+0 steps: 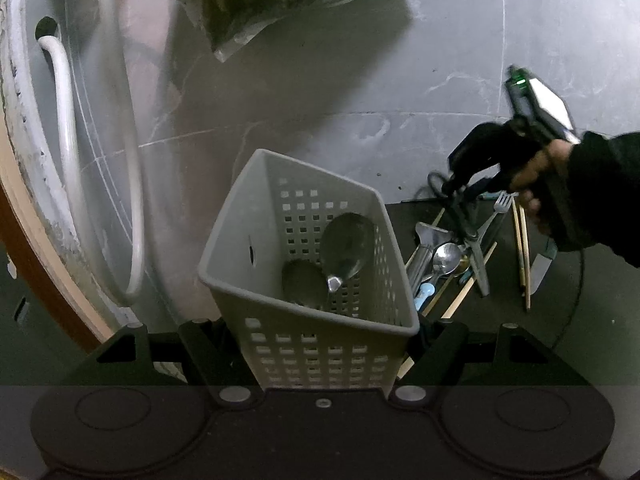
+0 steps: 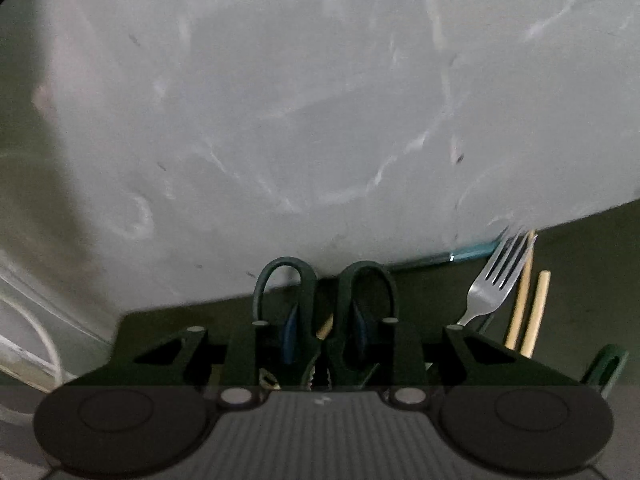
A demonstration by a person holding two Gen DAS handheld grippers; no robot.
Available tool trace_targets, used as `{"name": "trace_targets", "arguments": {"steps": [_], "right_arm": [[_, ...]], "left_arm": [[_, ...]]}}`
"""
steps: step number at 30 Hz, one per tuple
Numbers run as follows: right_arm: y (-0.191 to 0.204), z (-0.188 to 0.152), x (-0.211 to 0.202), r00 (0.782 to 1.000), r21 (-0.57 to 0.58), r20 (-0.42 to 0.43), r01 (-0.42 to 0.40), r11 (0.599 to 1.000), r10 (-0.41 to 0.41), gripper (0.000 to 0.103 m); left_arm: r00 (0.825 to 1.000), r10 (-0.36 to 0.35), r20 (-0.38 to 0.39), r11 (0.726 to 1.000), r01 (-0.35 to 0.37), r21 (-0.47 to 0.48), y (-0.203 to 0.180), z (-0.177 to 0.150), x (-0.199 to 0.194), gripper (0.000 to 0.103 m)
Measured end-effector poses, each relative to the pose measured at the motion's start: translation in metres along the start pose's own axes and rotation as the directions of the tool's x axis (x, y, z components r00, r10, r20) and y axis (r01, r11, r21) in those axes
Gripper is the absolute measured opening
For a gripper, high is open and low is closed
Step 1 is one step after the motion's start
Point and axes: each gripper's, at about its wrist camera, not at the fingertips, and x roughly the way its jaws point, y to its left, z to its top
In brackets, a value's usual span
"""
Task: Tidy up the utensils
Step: 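Lower the right gripper onto the black scissors handles and close it, then lift the scissors with the right gripper and drop them into the caddy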
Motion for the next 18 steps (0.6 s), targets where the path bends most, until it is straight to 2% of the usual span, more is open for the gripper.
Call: {"name": "trace_targets", "arguments": {"steps": [5, 8, 12, 18], "right_arm": [[-0.009, -0.022, -0.053, 0.985, -0.010, 0.158, -0.069, 0.998, 0.069, 0.031], [-0.004, -0.042, -0.083, 0.965, -0.012, 0.246, -0.087, 0.996, 0.087, 0.031], [-0.003, -0.064, -0.125, 0.928, -0.010, 0.357, -0.105, 0.994, 0.101, 0.031], [0.016, -0.079, -0.181, 0.900, -0.072, 0.416, -0.110, 0.991, 0.131, 0.031]], "left_arm": [[1.000, -0.015, 0.019, 1.000, 0.014, 0.012, 0.003, -0.006, -0.002, 0.077], [0.999, -0.026, 0.026, 0.999, 0.026, 0.019, 0.004, -0.008, -0.005, 0.077], [0.999, -0.042, 0.032, 0.999, 0.041, 0.031, 0.006, -0.010, -0.008, 0.077], [0.997, -0.071, 0.037, 0.996, 0.069, 0.051, 0.008, -0.013, -0.011, 0.077]]}}
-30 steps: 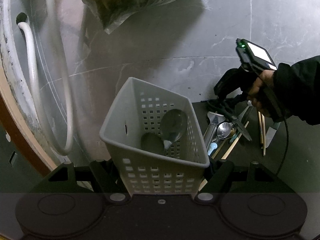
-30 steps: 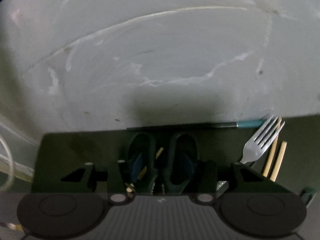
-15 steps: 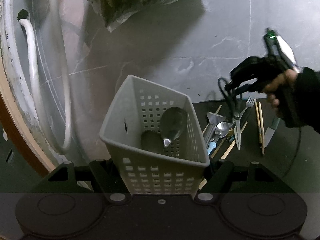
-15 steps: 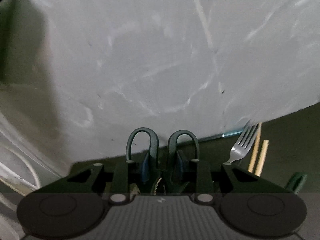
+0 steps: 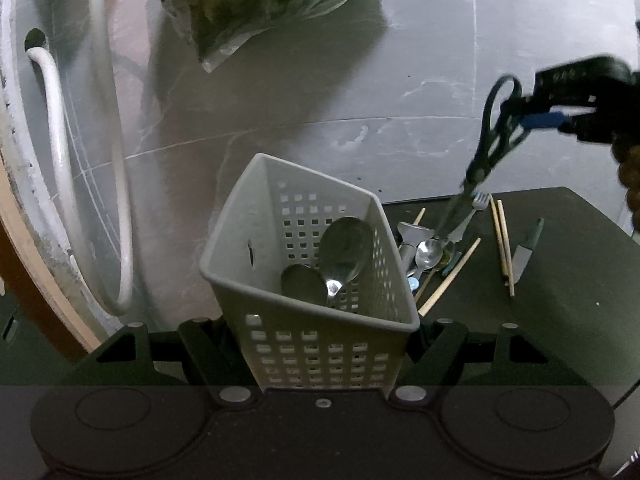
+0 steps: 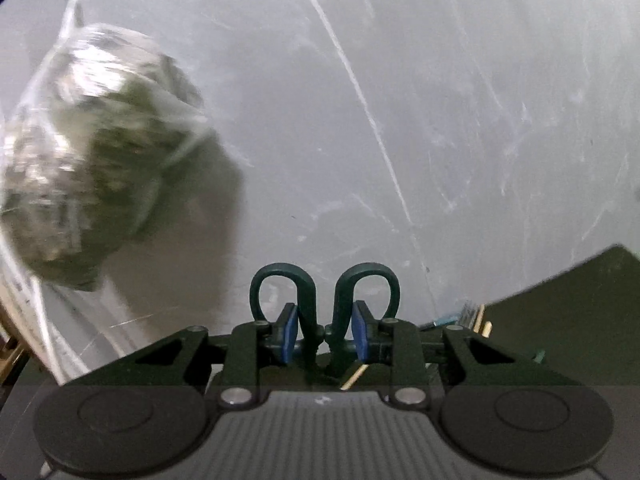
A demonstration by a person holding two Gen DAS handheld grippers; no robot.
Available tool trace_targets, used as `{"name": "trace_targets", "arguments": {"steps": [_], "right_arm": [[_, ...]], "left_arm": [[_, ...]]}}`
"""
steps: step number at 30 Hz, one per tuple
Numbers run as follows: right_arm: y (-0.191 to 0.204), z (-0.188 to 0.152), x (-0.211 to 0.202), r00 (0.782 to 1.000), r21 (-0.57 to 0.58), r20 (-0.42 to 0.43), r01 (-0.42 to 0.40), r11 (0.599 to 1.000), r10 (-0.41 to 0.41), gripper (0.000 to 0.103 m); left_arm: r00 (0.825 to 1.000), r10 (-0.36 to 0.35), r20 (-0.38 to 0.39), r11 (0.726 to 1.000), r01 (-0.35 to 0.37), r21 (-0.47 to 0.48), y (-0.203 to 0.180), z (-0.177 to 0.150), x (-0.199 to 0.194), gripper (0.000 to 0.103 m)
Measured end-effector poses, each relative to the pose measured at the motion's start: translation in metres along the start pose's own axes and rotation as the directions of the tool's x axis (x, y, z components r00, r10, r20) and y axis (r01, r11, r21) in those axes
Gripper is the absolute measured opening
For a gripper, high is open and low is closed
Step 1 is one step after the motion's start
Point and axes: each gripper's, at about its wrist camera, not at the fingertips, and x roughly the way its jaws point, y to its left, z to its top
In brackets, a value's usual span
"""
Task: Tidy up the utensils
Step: 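Lift the scissors with the right gripper and drop them into the caddy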
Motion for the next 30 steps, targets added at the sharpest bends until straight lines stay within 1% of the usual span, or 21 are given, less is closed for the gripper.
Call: {"name": "trace_targets", "arguments": {"steps": [3, 5, 8, 9, 10, 12, 15, 17, 20, 22, 25, 28, 30], "right_arm": [[0.020, 0.008, -0.019, 0.999, -0.039, 0.029, -0.041, 0.998, 0.042, 0.032], [0.033, 0.019, -0.028, 0.996, -0.069, 0.036, -0.084, 0.994, 0.087, 0.032], [0.061, 0.035, -0.044, 0.984, -0.121, 0.051, -0.164, 0.979, 0.171, 0.032], [0.070, 0.040, -0.052, 0.977, -0.137, 0.057, -0.198, 0.971, 0.207, 0.032], [0.078, 0.043, -0.056, 0.964, -0.151, 0.065, -0.245, 0.958, 0.257, 0.032], [0.094, 0.046, -0.062, 0.942, -0.167, 0.066, -0.315, 0.934, 0.329, 0.032], [0.116, 0.042, -0.061, 0.915, -0.194, 0.046, -0.386, 0.902, 0.401, 0.032], [0.126, 0.035, -0.056, 0.899, -0.202, 0.007, -0.427, 0.881, 0.437, 0.032], [0.133, 0.019, -0.047, 0.886, -0.190, -0.065, -0.462, 0.866, 0.459, 0.032], [0.137, 0.008, -0.041, 0.881, -0.196, -0.098, -0.473, 0.859, 0.463, 0.032], [0.139, -0.012, -0.034, 0.889, -0.220, -0.154, -0.456, 0.862, 0.431, 0.032], [0.138, -0.031, -0.029, 0.890, -0.227, -0.219, -0.445, 0.866, 0.400, 0.032], [0.139, -0.042, -0.027, 0.892, -0.254, -0.256, -0.434, 0.864, 0.373, 0.032]], "left_arm": [[1.000, -0.011, 0.003, 1.000, 0.011, 0.008, 0.000, 0.000, -0.001, 0.077], [1.000, -0.014, 0.004, 1.000, 0.014, 0.011, 0.000, -0.001, 0.000, 0.077], [1.000, -0.016, 0.007, 1.000, 0.016, 0.013, 0.001, -0.002, -0.001, 0.077], [1.000, -0.016, 0.007, 1.000, 0.016, 0.014, 0.001, -0.002, -0.001, 0.077], [1.000, -0.017, 0.007, 1.000, 0.017, 0.014, 0.001, -0.002, -0.001, 0.077], [1.000, -0.017, 0.008, 1.000, 0.017, 0.015, 0.001, -0.003, -0.001, 0.077], [1.000, -0.017, 0.012, 1.000, 0.017, 0.013, 0.001, -0.004, -0.002, 0.077], [1.000, -0.016, 0.015, 1.000, 0.015, 0.013, 0.001, -0.004, -0.002, 0.077], [1.000, -0.016, 0.018, 1.000, 0.015, 0.012, 0.000, -0.005, -0.003, 0.077], [1.000, -0.014, 0.019, 1.000, 0.014, 0.011, 0.000, -0.005, -0.003, 0.077], [1.000, -0.014, 0.020, 1.000, 0.014, 0.010, 0.000, -0.005, -0.003, 0.077], [1.000, -0.017, 0.019, 1.000, 0.016, 0.011, 0.000, -0.005, -0.003, 0.077], [1.000, -0.016, 0.019, 1.000, 0.016, 0.011, 0.001, -0.005, -0.004, 0.077]]}}
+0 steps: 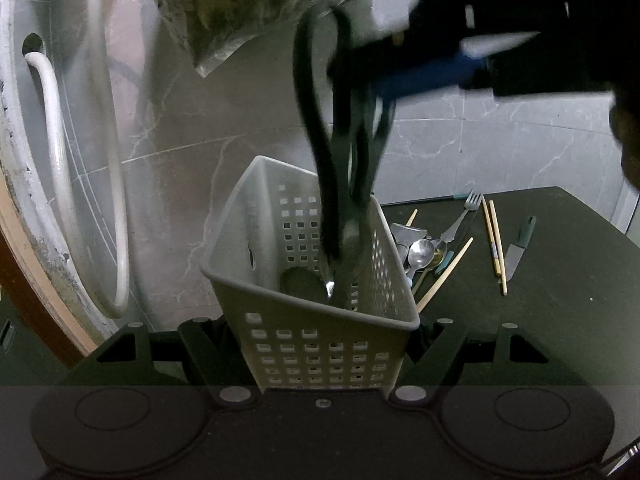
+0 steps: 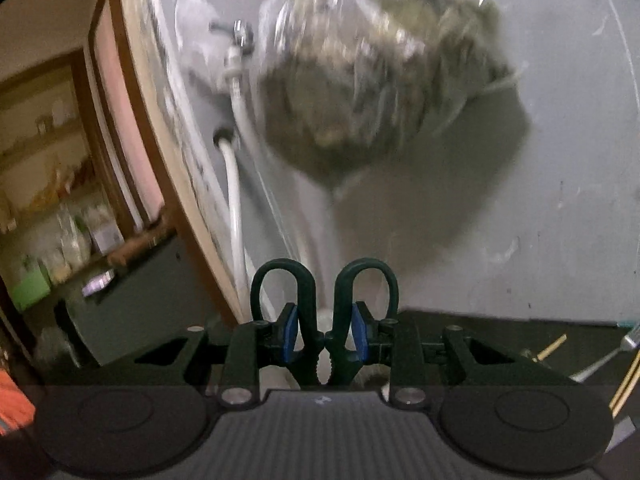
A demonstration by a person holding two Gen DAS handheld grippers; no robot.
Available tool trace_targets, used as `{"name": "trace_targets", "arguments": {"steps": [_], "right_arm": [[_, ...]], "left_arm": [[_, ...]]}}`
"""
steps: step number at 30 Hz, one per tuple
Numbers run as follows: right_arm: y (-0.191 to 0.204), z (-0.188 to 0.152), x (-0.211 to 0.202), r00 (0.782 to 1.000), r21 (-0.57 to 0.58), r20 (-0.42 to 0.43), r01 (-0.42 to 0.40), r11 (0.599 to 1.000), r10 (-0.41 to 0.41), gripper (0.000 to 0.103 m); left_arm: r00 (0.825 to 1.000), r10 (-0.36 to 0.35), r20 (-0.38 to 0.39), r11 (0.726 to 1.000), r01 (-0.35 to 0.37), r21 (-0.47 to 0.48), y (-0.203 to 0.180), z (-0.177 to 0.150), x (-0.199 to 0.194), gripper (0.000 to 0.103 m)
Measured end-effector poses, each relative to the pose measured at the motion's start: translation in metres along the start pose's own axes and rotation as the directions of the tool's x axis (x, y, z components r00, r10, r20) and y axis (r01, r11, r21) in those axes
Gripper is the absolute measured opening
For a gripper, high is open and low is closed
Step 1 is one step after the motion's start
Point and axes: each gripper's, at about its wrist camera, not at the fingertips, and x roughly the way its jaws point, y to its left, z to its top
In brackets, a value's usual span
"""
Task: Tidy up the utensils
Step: 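Lift the scissors with the right gripper and drop them into the caddy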
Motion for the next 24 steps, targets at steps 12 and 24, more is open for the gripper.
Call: {"name": "trace_targets", "arguments": {"steps": [12, 24], "right_arm": [[0.009, -0.034, 0.002, 0.991, -0.066, -0.126, 0.027, 0.997, -0.035, 0.054], [-0.037, -0.027, -0.041, 0.990, 0.122, 0.011, 0.139, 0.983, -0.141, 0.103]], "left_arm": [[1.000, 0.002, -0.003, 1.000, -0.002, 0.000, 0.000, 0.000, -0.001, 0.077], [1.000, 0.006, -0.009, 1.000, -0.006, -0.002, -0.001, 0.001, -0.001, 0.077]]}}
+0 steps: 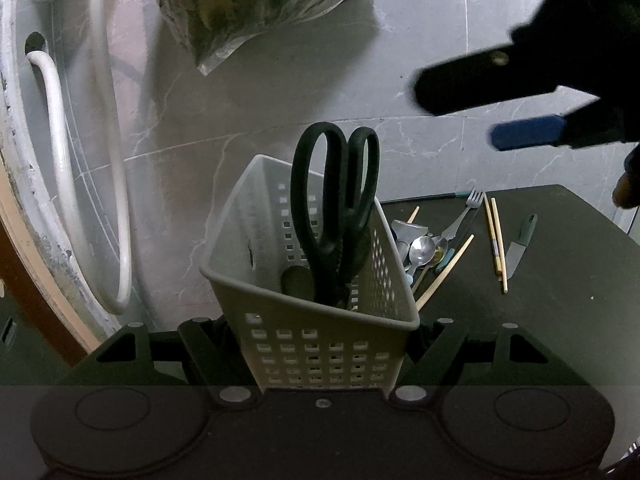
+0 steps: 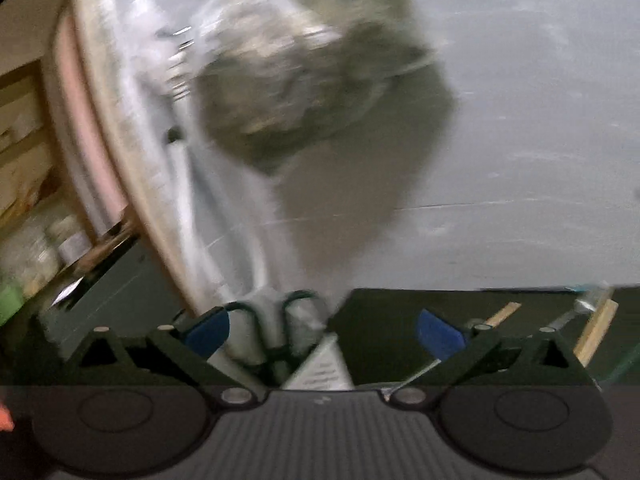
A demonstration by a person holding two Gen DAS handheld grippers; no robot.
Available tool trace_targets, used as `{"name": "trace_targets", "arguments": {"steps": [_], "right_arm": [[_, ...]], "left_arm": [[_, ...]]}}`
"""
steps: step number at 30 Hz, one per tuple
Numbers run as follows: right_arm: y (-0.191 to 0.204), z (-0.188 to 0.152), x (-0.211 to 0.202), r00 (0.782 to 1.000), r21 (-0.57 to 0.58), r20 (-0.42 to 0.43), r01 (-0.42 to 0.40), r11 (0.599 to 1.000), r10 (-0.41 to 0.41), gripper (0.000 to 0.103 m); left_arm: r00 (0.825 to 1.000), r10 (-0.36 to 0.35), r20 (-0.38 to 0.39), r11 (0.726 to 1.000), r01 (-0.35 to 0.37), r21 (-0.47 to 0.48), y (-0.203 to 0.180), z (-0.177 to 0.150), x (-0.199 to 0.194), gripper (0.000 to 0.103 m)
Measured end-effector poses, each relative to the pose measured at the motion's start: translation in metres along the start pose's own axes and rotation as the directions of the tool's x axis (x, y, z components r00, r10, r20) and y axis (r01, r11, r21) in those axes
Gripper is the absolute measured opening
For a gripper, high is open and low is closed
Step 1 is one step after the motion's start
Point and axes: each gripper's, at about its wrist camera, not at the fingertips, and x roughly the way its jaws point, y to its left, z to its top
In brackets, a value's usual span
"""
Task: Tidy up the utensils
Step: 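Lift the scissors with the right gripper and drop them into the caddy, then move the right gripper back over the table to the green-handled knife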
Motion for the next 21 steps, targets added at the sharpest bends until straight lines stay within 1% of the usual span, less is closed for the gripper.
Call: {"name": "trace_targets", "arguments": {"steps": [1, 2, 4, 5, 6, 8, 9, 11, 12, 13, 15, 17, 19, 21], "right_arm": [[-0.008, -0.001, -0.002, 0.999, 0.027, 0.005, 0.042, 0.999, -0.043, 0.103], [-0.018, -0.003, -0.003, 0.995, 0.070, 0.003, 0.101, 0.992, -0.102, 0.103], [-0.043, -0.008, 0.000, 0.972, 0.175, -0.051, 0.237, 0.956, -0.231, 0.103], [-0.060, -0.013, 0.001, 0.954, 0.250, -0.098, 0.299, 0.921, -0.283, 0.103], [-0.078, -0.020, 0.001, 0.940, 0.339, -0.149, 0.339, 0.878, -0.306, 0.103], [-0.113, -0.038, 0.000, 0.918, 0.511, -0.253, 0.396, 0.763, -0.307, 0.103], [-0.128, -0.049, -0.003, 0.908, 0.585, -0.288, 0.418, 0.695, -0.304, 0.103], [-0.146, -0.063, -0.009, 0.892, 0.650, -0.328, 0.452, 0.611, -0.312, 0.103], [-0.152, -0.067, -0.010, 0.885, 0.664, -0.342, 0.465, 0.586, -0.316, 0.103], [-0.157, -0.070, -0.012, 0.881, 0.673, -0.348, 0.473, 0.568, -0.320, 0.103], [-0.163, -0.072, -0.013, 0.879, 0.675, -0.347, 0.475, 0.564, -0.325, 0.103], [-0.167, -0.074, -0.012, 0.879, 0.661, -0.348, 0.477, 0.579, -0.327, 0.103], [-0.171, -0.072, -0.009, 0.880, 0.641, -0.347, 0.475, 0.603, -0.325, 0.103], [-0.179, -0.070, -0.005, 0.876, 0.615, -0.350, 0.482, 0.625, -0.332, 0.103]], "left_arm": [[1.000, 0.001, 0.000, 1.000, -0.001, -0.001, 0.000, 0.000, 0.000, 0.077], [1.000, 0.001, -0.001, 1.000, -0.001, -0.001, 0.000, 0.000, 0.000, 0.077], [1.000, 0.002, -0.004, 1.000, -0.002, -0.002, 0.000, 0.001, 0.000, 0.077], [1.000, 0.002, -0.007, 1.000, -0.002, -0.002, 0.000, 0.001, 0.000, 0.077], [1.000, 0.002, -0.008, 1.000, -0.002, -0.003, 0.000, 0.001, 0.001, 0.077], [1.000, 0.002, -0.011, 1.000, -0.002, -0.003, 0.000, 0.002, 0.001, 0.077], [1.000, 0.003, -0.012, 1.000, -0.003, -0.003, 0.000, 0.002, 0.001, 0.077], [1.000, 0.003, -0.014, 1.000, -0.003, -0.004, 0.000, 0.002, 0.001, 0.077], [1.000, 0.003, -0.014, 1.000, -0.003, -0.003, 0.000, 0.002, 0.001, 0.077], [1.000, 0.003, -0.015, 1.000, -0.003, -0.004, 0.000, 0.002, 0.001, 0.077], [1.000, 0.004, -0.016, 1.000, -0.004, -0.004, 0.000, 0.002, 0.001, 0.077], [1.000, 0.005, -0.018, 1.000, -0.005, -0.005, 0.000, 0.002, 0.001, 0.077], [1.000, 0.007, -0.020, 1.000, -0.008, -0.007, -0.001, 0.003, 0.001, 0.077], [1.000, 0.010, -0.022, 1.000, -0.010, -0.009, -0.001, 0.003, 0.002, 0.077]]}}
